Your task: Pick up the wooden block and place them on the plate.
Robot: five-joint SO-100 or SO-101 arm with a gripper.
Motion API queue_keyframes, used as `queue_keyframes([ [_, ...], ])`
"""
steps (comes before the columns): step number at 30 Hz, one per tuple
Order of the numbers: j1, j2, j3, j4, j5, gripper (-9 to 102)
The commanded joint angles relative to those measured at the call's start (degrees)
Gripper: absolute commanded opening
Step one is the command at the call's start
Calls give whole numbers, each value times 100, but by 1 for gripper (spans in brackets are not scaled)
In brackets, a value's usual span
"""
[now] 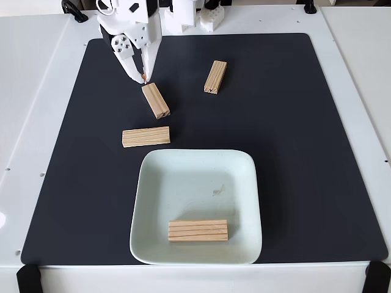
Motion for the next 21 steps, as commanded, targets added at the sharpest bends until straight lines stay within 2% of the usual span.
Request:
queue_keyframes([
  [1, -35, 114, -158, -18, 114, 0],
  [9, -53, 114, -149, -18, 220, 22],
  [17, -501, 105, -149, 475, 308, 23],
  [21, -545, 35, -149, 422, 571, 23],
])
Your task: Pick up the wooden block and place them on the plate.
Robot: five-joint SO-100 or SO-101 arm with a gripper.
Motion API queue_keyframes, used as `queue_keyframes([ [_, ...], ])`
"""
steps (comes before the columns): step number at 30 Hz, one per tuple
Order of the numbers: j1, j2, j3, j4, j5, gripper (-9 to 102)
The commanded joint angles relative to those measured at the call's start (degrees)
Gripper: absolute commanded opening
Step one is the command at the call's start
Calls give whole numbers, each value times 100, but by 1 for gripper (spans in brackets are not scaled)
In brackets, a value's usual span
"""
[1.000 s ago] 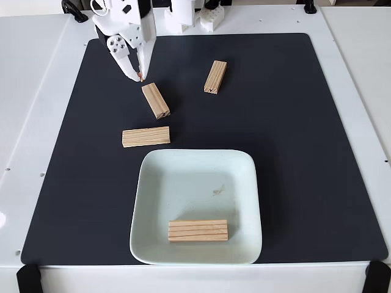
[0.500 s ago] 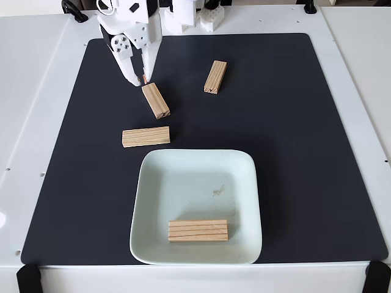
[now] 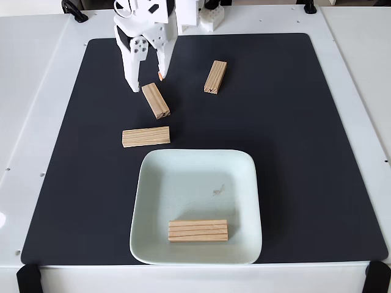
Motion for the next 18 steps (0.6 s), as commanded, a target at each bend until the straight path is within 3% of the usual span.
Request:
queue_keyframes([
  [1, -9, 26, -149, 0, 97, 23],
  [10, -44, 0, -35, -18, 149, 23],
  [18, -35, 18, 483, -536, 149, 23],
])
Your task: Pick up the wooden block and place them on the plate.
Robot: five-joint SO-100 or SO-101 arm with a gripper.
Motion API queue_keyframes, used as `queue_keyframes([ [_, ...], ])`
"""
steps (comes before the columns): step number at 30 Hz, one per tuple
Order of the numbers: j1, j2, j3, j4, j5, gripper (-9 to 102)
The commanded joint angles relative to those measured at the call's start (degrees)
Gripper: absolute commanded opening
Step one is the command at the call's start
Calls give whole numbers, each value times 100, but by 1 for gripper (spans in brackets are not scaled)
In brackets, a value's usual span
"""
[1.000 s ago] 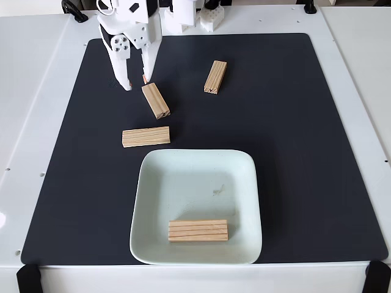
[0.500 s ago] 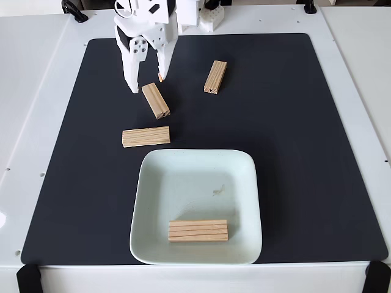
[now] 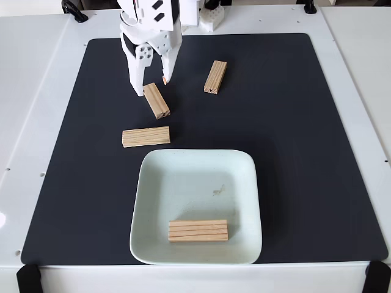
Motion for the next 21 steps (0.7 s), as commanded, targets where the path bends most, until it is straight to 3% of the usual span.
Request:
queue_keyframes([
  [1, 44, 44, 9, -114, 62, 23],
  [21, 62, -378, 105, -633, 70, 23],
])
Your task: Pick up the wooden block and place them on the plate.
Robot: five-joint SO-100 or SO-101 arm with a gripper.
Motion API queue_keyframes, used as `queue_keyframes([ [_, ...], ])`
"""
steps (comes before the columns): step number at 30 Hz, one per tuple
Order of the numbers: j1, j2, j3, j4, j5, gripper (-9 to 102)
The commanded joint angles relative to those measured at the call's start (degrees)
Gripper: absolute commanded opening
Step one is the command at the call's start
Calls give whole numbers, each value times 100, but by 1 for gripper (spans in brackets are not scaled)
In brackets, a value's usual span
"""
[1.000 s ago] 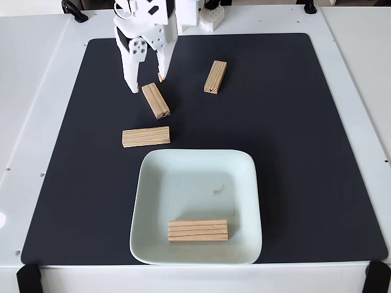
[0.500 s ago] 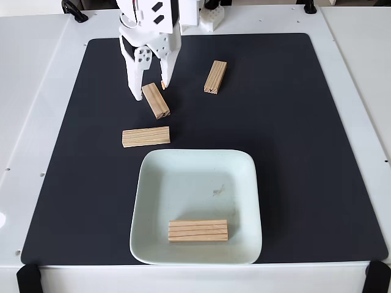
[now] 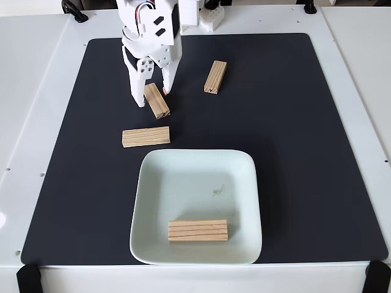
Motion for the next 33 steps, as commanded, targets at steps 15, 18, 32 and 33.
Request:
queue_keyframes([
  [15, -26, 26, 9, -70, 62, 9],
  [18, -26, 18, 9, -70, 62, -1],
  [32, -158, 1239, 18, -62, -308, 0],
  [33, -237, 1547, 62, -62, -562, 0],
])
